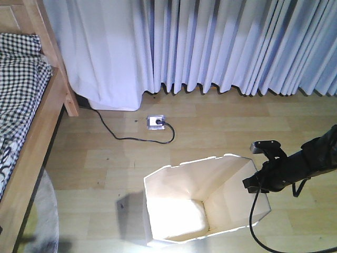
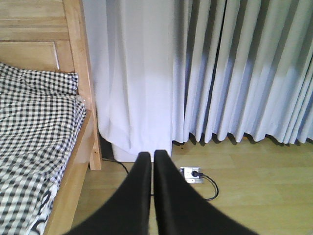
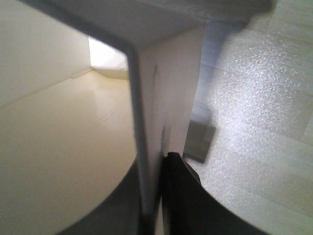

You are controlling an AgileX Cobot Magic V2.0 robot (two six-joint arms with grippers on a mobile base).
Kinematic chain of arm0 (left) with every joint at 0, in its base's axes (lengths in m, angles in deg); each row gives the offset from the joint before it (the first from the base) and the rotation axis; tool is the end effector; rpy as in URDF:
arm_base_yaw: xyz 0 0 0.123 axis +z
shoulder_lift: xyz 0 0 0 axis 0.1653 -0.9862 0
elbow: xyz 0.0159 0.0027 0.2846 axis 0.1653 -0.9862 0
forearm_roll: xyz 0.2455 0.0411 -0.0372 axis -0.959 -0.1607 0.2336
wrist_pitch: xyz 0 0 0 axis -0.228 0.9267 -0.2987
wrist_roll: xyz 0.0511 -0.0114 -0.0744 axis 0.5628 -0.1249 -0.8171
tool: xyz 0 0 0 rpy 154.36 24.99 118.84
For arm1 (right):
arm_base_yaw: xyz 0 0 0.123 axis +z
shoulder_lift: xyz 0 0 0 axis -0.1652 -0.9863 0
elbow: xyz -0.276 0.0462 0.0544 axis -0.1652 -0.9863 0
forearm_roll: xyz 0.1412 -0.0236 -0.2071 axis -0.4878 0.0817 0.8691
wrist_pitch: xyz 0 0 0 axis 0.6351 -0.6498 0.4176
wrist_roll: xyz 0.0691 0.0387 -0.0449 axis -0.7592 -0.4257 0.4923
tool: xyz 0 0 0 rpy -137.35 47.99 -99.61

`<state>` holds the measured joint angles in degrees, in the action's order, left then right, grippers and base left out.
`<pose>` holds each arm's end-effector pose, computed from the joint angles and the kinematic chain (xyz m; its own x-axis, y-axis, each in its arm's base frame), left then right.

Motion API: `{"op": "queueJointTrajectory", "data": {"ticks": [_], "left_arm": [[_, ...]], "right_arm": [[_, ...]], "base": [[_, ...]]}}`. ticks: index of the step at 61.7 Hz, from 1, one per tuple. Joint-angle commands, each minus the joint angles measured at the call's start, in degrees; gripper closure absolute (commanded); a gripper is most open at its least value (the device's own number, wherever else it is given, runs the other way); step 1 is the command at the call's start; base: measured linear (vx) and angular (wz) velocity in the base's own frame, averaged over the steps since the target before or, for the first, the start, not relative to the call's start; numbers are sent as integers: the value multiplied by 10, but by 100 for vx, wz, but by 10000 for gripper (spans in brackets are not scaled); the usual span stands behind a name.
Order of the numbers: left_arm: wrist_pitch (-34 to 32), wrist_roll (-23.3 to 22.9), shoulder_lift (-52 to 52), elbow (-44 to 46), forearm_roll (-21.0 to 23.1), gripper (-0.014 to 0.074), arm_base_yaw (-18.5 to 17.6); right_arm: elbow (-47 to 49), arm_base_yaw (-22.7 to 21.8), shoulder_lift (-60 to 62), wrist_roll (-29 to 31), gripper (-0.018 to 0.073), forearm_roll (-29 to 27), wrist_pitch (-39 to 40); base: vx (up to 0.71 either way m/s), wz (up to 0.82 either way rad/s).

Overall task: Move trash bin to bedside with robot
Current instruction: 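Carry the bin up to the floor beside the bed frame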

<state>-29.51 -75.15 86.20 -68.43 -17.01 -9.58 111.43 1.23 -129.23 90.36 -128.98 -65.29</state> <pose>0.0548 -0.0004 0.1811 -0.1901 -0.0332 -0.9812 -0.0012 0.9994 -0.0336 0.2992 -0.0065 -0.0188 -0.9494 -0.2305 -0.2134 -0.2939 0.8917 0.3442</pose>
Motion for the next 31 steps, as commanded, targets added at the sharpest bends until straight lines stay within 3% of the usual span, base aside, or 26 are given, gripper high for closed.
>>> {"op": "queueJointTrajectory", "data": {"ticks": [1,31], "left_arm": [[-40,-3,8,-11,2,603,-1],[-40,-3,8,-11,2,603,-1]], "right_arm": [[6,-3,42,-4,566,-24,-108],[6,-3,42,-4,566,-24,-108]], "base": [[19,-6],[20,1]]}}
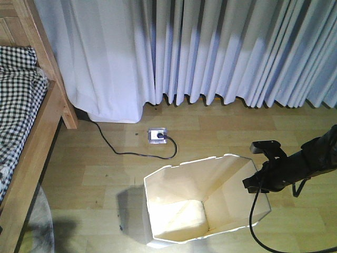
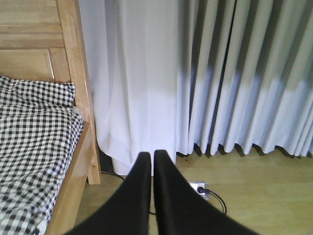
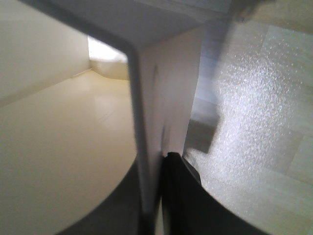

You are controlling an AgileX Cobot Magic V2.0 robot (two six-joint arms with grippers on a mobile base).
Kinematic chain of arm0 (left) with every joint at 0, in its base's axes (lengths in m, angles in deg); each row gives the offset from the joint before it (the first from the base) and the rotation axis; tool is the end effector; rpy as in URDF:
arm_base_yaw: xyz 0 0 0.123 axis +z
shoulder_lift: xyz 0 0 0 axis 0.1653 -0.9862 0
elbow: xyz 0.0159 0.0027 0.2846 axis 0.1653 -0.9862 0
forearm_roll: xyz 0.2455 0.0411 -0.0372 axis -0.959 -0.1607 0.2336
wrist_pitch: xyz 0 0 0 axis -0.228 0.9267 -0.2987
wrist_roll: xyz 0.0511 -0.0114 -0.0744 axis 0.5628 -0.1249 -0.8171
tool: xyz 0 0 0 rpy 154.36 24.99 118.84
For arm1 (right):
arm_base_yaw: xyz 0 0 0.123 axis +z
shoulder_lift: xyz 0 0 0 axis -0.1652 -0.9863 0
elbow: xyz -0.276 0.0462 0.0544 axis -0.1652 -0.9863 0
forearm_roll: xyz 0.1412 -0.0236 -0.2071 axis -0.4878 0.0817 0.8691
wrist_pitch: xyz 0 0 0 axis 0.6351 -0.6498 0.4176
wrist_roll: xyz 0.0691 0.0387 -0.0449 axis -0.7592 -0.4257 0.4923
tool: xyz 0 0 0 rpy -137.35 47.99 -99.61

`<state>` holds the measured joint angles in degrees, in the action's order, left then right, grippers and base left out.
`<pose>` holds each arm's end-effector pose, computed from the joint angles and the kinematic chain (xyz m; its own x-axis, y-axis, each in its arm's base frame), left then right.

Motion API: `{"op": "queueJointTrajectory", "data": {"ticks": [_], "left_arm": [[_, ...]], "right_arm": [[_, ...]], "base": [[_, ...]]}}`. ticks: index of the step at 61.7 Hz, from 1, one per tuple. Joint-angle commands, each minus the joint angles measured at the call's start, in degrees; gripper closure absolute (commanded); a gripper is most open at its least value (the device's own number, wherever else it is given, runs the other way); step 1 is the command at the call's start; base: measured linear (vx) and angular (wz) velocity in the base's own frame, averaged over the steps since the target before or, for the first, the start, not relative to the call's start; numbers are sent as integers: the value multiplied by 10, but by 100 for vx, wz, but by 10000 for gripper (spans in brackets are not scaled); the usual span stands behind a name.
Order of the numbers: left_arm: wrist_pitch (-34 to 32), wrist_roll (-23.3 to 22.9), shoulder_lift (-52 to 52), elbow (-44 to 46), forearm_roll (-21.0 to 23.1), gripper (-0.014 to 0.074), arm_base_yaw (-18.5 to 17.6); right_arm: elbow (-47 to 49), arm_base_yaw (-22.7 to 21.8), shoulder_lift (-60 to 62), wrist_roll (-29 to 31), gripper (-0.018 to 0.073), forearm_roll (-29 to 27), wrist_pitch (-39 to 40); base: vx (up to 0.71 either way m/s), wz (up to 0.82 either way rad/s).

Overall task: Move trash bin to bedside with robot
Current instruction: 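Carry the bin up to the floor beside the bed frame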

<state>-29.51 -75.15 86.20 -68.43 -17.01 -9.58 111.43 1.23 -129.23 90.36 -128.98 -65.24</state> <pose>0.0548 -0.0004 0.1811 -0.1901 -0.0332 -0.9812 -0.0012 0.9994 -0.0336 0.2992 -0.0066 -0.0188 -0.9494 -0.2306 -0.2133 -0.2938 0.8921 0.3434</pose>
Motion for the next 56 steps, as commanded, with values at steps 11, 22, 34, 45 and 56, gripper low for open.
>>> {"op": "queueJointTrajectory", "data": {"ticks": [11,22,34,45,56], "left_arm": [[-40,-3,8,-11,2,603,-1],[-40,-3,8,-11,2,603,-1],[-40,-3,8,-11,2,603,-1],[-40,-3,8,-11,2,603,-1],[-40,-3,8,-11,2,603,-1]], "right_arm": [[6,-3,42,-4,566,-24,-109],[6,-3,42,-4,566,-24,-108],[6,-3,42,-4,566,-24,-108],[6,-3,42,-4,566,-24,-108],[6,-3,42,-4,566,-24,-108]], "base": [[21,5],[20,4],[19,3],[18,1],[18,-1]]}}
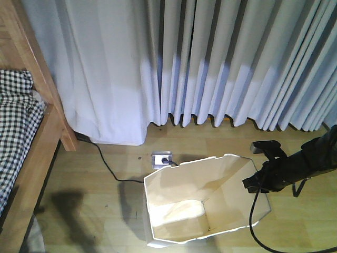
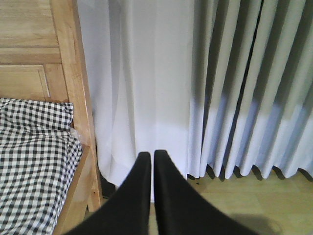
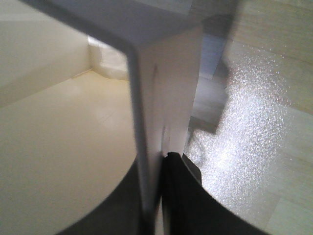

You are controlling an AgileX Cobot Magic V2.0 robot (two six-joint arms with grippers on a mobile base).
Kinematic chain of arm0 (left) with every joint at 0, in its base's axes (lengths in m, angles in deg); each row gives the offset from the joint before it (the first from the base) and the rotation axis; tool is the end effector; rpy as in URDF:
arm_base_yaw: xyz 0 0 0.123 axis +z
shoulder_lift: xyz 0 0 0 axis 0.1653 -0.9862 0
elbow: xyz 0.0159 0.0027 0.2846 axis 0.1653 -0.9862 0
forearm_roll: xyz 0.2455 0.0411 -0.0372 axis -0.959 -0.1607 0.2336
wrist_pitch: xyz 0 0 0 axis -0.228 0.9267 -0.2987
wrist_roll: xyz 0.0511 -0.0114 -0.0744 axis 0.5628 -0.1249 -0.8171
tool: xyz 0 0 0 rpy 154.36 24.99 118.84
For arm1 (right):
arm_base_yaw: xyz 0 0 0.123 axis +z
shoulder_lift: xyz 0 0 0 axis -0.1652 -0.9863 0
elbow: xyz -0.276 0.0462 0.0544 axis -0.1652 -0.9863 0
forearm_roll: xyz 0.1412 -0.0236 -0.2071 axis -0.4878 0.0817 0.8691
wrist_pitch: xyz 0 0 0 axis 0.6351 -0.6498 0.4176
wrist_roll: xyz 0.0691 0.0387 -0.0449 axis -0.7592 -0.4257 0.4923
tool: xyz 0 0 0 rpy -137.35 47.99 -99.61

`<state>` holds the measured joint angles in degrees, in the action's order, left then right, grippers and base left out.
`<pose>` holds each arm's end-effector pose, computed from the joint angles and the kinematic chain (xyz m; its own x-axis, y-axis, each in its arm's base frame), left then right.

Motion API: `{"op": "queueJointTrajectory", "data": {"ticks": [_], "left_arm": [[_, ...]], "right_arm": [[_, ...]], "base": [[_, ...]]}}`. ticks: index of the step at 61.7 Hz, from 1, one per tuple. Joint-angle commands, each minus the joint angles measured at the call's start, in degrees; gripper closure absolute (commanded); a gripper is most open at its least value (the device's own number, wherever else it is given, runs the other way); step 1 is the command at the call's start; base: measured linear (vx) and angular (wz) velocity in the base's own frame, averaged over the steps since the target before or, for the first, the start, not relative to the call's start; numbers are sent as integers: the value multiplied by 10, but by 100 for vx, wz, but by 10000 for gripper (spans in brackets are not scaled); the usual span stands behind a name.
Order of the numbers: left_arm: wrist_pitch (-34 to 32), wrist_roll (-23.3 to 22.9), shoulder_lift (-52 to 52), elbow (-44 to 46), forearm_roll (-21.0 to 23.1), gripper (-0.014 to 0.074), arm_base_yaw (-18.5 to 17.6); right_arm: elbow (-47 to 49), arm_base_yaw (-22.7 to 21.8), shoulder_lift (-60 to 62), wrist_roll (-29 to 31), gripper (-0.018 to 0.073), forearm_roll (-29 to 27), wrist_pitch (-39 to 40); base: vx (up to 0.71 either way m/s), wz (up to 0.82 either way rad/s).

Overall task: Move trash bin to bedside with robot
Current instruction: 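Carry the bin up to the floor beside the bed frame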

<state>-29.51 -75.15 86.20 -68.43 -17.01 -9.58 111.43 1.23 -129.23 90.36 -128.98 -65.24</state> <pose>0.0548 -0.0004 0.1811 -0.1901 -0.0332 -0.9812 -0.0012 0.9994 -0.0336 0.2992 -0.0066 -0.0188 -0.9494 -0.2306 -0.2133 -0.2938 0.8921 0.3434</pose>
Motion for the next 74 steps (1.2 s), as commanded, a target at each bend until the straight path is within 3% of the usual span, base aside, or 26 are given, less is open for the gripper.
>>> {"op": "queueJointTrajectory", "data": {"ticks": [1,74], "left_arm": [[-40,-3,8,-11,2,603,-1],[-40,-3,8,-11,2,603,-1]], "right_arm": [[6,-3,42,-4,566,-24,-108],[6,-3,42,-4,566,-24,-108]], "base": [[18,-1],[10,-1]]}}
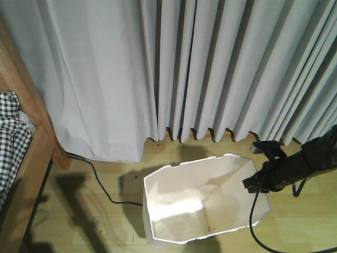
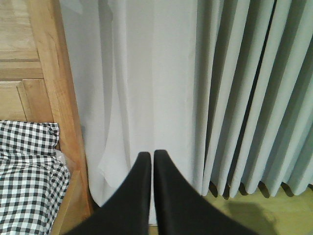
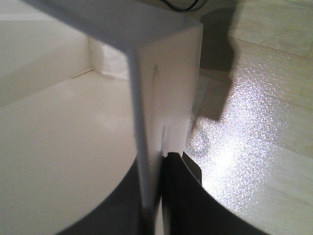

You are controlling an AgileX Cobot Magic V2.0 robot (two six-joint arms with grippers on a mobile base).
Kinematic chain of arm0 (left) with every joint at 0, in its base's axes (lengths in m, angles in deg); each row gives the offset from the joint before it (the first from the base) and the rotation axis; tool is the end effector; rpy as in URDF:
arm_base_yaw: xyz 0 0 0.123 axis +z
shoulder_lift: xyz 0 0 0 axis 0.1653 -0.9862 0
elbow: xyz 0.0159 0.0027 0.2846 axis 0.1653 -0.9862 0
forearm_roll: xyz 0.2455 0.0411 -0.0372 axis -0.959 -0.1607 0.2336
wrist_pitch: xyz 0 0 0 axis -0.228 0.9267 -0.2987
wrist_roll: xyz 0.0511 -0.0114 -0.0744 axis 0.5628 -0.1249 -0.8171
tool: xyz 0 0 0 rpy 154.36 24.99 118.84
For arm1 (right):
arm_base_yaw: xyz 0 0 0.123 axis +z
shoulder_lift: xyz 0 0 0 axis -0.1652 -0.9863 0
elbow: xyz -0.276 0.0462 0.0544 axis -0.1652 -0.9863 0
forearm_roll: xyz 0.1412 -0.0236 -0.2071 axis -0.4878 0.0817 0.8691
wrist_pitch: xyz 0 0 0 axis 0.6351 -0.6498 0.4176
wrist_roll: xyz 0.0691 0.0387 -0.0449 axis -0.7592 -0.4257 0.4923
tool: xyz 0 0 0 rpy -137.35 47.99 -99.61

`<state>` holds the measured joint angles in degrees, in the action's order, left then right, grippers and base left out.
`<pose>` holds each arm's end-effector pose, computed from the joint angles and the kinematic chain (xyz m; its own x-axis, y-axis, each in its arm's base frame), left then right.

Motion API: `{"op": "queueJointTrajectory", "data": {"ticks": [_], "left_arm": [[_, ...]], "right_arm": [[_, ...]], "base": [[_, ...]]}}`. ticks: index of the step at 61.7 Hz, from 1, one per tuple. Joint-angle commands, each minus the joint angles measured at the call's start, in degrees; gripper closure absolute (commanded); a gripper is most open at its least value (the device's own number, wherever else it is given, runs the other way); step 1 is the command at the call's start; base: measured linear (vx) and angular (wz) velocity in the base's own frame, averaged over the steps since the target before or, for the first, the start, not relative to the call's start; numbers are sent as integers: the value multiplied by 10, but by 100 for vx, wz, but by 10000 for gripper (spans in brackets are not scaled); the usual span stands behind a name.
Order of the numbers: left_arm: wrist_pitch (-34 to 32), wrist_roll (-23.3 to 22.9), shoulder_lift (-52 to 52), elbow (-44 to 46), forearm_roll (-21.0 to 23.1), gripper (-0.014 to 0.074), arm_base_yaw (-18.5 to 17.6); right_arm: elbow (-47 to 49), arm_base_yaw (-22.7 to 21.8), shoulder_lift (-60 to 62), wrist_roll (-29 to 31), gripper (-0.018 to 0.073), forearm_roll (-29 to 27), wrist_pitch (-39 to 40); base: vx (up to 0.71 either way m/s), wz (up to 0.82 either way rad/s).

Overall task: Move trash bin to bedside with robot
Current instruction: 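Carry the bin up to the floor beside the bed frame, then lower the bin to the floor and open the right gripper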

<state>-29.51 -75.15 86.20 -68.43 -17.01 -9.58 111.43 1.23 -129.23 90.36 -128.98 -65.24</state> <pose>0.0548 -0.0004 0.1811 -0.1901 -0.0332 -0.9812 -0.0012 0.9994 -0.0336 0.2992 -0.0066 -0.0188 -0.9494 -0.2306 -0.2133 -0.2938 0.8921 0.3434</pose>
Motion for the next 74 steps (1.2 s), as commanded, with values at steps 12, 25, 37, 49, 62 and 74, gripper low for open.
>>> {"op": "queueJointTrajectory", "data": {"ticks": [12,25,37,49,62,74], "left_arm": [[-40,-3,8,-11,2,603,-1],[-40,-3,8,-11,2,603,-1],[-40,-3,8,-11,2,603,-1],[-40,-3,8,-11,2,603,-1],[-40,-3,8,-11,2,603,-1],[-40,-3,8,-11,2,603,-1]], "right_arm": [[6,-3,42,-4,566,-24,-108],[6,-3,42,-2,566,-26,-108],[15,-3,37,-15,566,-39,-97],[77,-3,-2,-119,566,24,-89],[165,-3,-62,-252,564,142,-93],[241,-3,-117,-324,562,212,-95]], "base": [[0,0],[0,-1],[0,0],[0,0],[0,0],[0,0]]}}
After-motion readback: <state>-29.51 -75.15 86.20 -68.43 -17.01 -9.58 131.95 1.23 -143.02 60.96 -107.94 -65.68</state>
